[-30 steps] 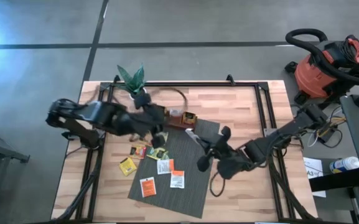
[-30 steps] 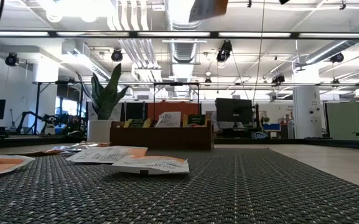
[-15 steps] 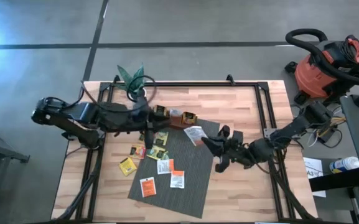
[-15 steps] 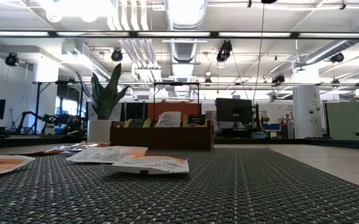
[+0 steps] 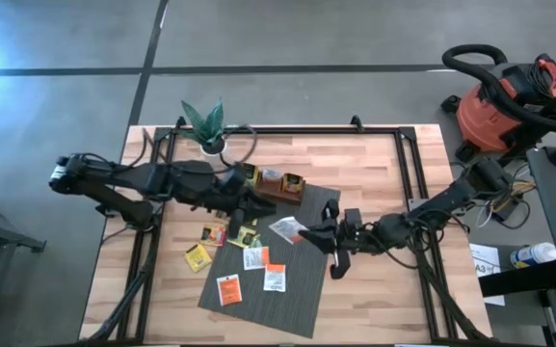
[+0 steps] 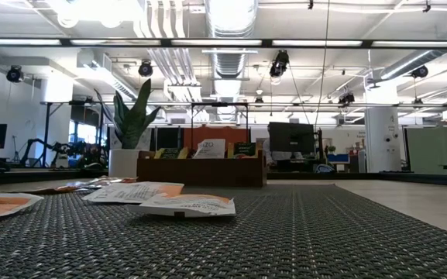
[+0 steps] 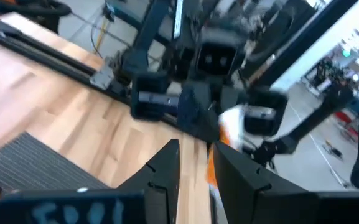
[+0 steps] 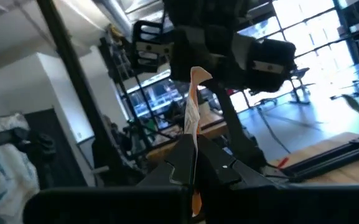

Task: Pick & Place Tea
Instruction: Put the white tea bag into the middle compartment of the wooden organizer

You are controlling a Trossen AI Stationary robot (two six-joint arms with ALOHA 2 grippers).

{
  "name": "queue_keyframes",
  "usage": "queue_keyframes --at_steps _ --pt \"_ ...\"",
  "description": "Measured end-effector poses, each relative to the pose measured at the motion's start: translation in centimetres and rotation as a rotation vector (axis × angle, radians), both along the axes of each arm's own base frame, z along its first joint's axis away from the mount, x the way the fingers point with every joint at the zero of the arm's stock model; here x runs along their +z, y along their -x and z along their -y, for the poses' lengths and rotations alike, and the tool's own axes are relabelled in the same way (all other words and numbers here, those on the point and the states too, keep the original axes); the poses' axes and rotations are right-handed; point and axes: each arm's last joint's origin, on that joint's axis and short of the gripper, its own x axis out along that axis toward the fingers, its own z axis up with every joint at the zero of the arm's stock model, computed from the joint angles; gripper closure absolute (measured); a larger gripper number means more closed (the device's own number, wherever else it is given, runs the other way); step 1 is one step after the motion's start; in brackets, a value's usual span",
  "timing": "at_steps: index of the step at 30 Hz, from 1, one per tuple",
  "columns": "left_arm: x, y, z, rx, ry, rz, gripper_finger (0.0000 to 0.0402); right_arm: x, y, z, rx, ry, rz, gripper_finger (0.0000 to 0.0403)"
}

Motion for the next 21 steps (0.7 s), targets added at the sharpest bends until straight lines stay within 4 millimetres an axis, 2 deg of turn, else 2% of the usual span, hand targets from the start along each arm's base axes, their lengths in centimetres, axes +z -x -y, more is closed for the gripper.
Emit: queue_keyframes --at_steps 9,21 --pt "-1.0 -1.4 0.3 -0.068 0.033 -0.043 0.031 0.1 -0.2 0.2 -0.002 -0.003 0.005 0.0394" --pt "0.4 -0.7 -0.2 -0.093 0.04 0.012 0.031 -0.1 -0.3 0.2 0.005 0.009 -0.02 0.0394"
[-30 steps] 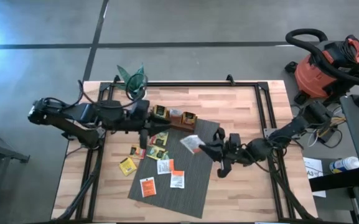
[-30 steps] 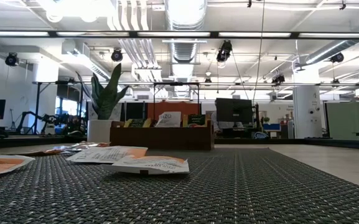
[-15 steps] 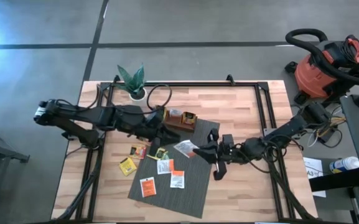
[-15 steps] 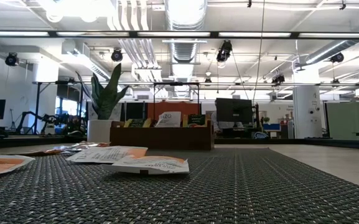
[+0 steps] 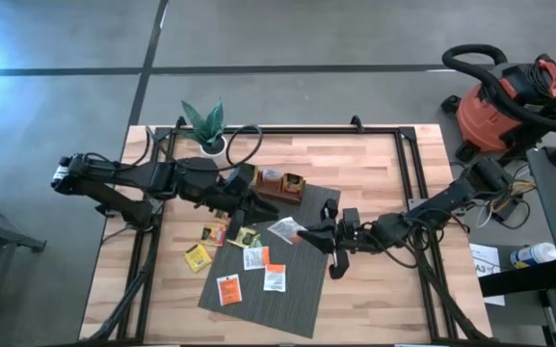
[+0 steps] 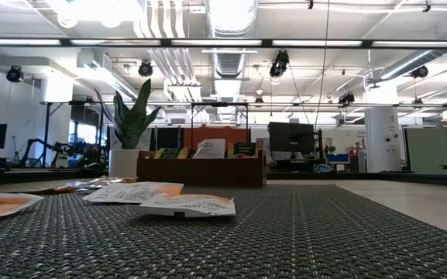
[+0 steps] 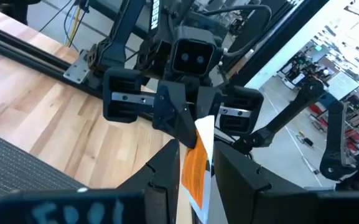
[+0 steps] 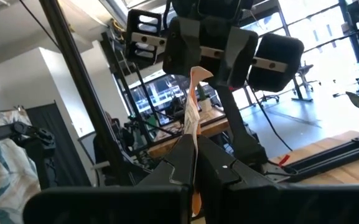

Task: Pick & Place Tea
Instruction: Put the white tea bag into the middle compartment of the wooden organizer

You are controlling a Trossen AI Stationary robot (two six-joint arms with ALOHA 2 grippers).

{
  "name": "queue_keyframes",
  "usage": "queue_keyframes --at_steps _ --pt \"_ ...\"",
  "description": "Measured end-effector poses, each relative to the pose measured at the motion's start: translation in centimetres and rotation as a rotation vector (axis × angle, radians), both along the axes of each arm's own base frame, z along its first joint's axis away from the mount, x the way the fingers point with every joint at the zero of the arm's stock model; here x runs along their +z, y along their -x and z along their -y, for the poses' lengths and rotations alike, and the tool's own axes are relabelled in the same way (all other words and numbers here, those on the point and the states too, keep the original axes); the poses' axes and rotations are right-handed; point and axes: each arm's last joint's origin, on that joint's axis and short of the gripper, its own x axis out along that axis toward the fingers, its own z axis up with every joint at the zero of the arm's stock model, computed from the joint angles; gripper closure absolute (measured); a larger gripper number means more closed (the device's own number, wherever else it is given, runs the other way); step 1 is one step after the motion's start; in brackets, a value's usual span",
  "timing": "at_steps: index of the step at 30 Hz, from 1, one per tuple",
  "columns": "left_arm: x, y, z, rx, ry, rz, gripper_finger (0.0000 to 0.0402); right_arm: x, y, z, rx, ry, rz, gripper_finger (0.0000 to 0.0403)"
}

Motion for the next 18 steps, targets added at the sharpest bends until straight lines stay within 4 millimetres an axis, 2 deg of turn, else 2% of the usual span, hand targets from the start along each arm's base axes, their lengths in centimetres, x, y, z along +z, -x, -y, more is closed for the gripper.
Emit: queue_keyframes --at_steps 5,9,18 --pt "0.1 0.2 -0.3 0.005 0.003 0.003 0.031 0.0 0.0 0.0 -0.002 0.004 0.0 0.0394" --pt "0.1 0.2 -0.1 -0.058 0.039 -0.005 0.031 0.0 0.0 0.0 -0.002 0.006 0.001 0.0394" --pt "-1.0 -0.5 0.0 -0.077 0.045 -0.077 0.031 0.1 0.0 0.1 -0.005 0.003 0.007 0.0394"
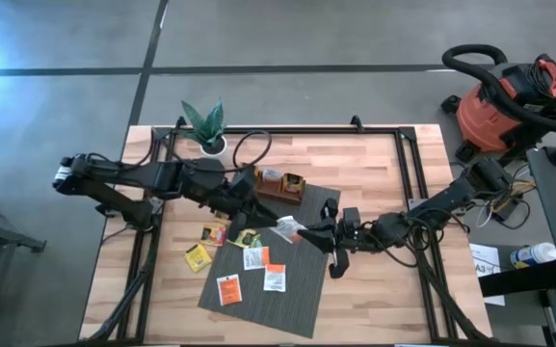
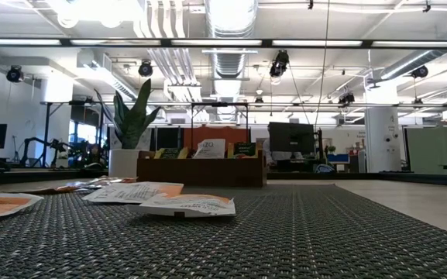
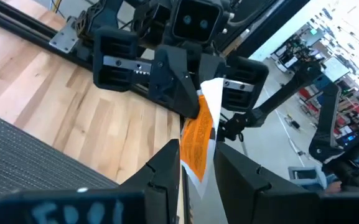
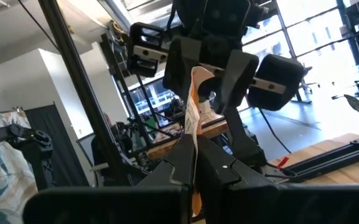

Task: Pick & Place Tea
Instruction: Put the white tea bag into the middle compartment of the wooden organizer

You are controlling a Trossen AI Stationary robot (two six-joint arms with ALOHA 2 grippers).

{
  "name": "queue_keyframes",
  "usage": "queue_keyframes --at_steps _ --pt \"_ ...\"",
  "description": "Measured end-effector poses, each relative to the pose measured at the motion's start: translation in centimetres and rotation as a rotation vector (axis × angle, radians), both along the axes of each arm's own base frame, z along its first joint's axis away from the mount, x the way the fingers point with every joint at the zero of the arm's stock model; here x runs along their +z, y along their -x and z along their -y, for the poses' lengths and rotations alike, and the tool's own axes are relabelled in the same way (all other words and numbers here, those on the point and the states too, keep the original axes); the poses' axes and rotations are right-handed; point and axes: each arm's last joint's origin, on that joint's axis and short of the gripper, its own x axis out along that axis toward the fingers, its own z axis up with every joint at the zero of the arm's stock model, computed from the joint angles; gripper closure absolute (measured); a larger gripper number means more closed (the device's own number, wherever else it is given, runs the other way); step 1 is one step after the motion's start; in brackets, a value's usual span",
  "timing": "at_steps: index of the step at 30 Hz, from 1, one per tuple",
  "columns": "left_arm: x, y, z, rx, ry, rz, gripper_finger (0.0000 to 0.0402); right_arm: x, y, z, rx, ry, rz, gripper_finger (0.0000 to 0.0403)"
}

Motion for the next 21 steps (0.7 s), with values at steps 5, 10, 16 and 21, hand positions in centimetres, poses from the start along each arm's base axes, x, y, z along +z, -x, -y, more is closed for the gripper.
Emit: queue_keyframes --at_steps 5,10,16,21 --pt "-0.1 -0.6 0.1 -0.003 -0.007 0.023 0.031 0.0 0.0 0.0 0.001 -0.003 -0.002 0.0394" --pt "-0.5 -1.1 0.1 -0.001 -0.009 0.018 0.0312 0.0 0.0 0.0 -0.006 -0.007 -0.005 0.0394" --pt "-0.7 -1.4 0.2 -0.003 -0.056 0.023 0.0361 -0.1 -0.1 0.1 -0.011 -0.006 -0.008 0.0394" --pt "-0.8 -1.5 0.1 0.016 -0.087 0.027 0.0398 -0.3 -0.1 0.1 -0.008 -0.017 -0.025 0.0394"
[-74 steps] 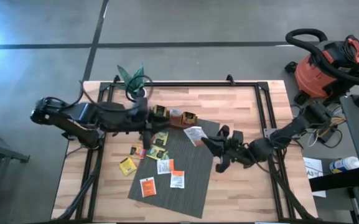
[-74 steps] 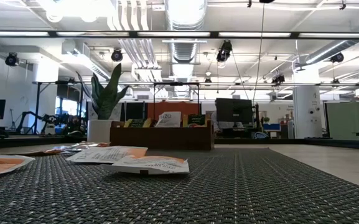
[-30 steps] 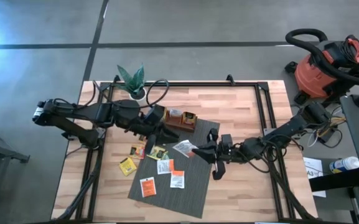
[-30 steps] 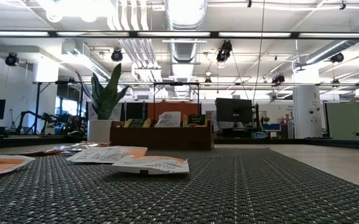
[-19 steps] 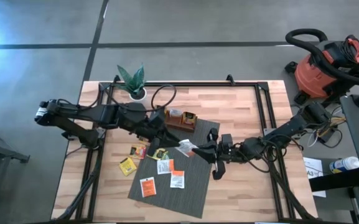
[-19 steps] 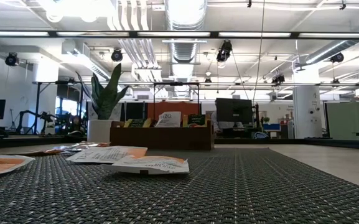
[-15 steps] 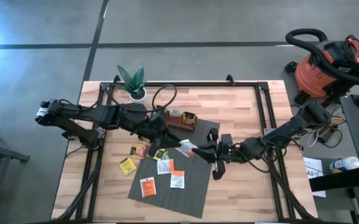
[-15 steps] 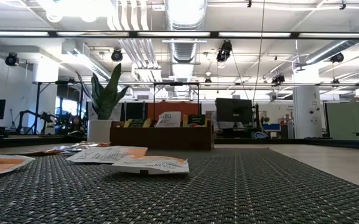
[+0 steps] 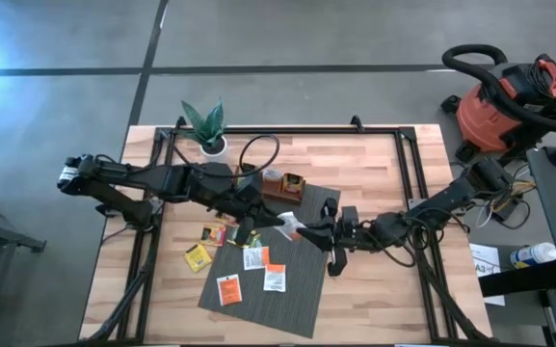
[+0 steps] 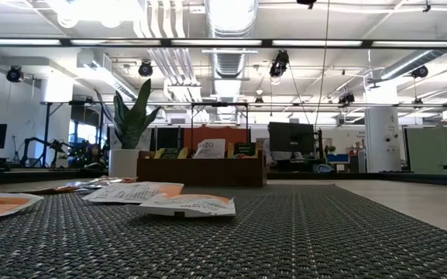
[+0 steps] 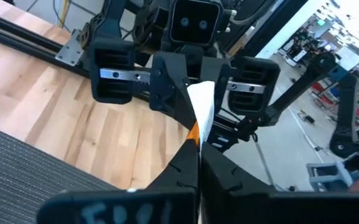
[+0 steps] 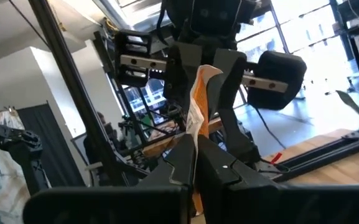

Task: Pick & Place Tea
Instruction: Put the white tea bag into the middle compartment of the wooden organizer

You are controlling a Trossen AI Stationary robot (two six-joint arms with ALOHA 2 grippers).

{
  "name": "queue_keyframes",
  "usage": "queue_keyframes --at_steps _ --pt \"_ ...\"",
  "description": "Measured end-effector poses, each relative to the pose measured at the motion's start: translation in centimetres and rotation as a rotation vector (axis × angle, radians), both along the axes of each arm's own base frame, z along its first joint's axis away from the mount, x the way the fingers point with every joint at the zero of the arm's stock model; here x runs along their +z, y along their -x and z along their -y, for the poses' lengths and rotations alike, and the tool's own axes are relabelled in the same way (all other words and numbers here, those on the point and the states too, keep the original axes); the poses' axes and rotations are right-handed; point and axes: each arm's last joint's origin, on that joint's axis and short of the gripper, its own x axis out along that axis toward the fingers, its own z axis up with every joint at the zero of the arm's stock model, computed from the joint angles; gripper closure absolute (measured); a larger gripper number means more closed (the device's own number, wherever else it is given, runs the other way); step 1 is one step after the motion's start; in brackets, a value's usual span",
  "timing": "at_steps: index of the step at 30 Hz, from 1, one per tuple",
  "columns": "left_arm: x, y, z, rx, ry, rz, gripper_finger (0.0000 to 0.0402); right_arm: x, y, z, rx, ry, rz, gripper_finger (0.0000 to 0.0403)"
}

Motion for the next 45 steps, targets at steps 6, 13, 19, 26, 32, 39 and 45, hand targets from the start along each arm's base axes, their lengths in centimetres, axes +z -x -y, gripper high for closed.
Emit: queue_keyframes --at_steps 6,13,19,26,32,39,45 --pt "-0.3 0.0 -0.2 0.021 -0.018 -0.019 0.04 -0.9 -0.1 0.3 -0.044 -0.09 -0.104 0.036" --pt "-1.1 0.2 -0.5 0.06 -0.11 -0.096 0.0401 -1.1 0.2 0.5 -0.088 -0.077 -0.176 0.0277" --pt "-2.4 1.1 -2.4 0.129 -0.403 -0.35 0.0401 -1.8 1.7 1.4 -0.156 -0.125 -0.371 0.0242" --pt "-5.4 -1.3 -6.2 0.038 -0.701 -0.607 0.0401 -2.0 4.1 2.5 -0.199 -0.188 -0.548 0.0255" --pt "-10.6 -4.0 -10.3 -0.119 -0.804 -0.854 0.0401 -1.3 4.8 2.8 -0.198 -0.204 -0.534 0.0271" --pt "-12.4 -5.7 -13.7 -0.15 -0.789 -0.873 0.0401 -1.3 4.9 2.9 -0.202 -0.232 -0.539 0.0281" --pt "-12.9 -5.6 -15.4 -0.165 -0.757 -0.846 0.0401 -1.6 5.1 2.9 -0.21 -0.224 -0.566 0.0282"
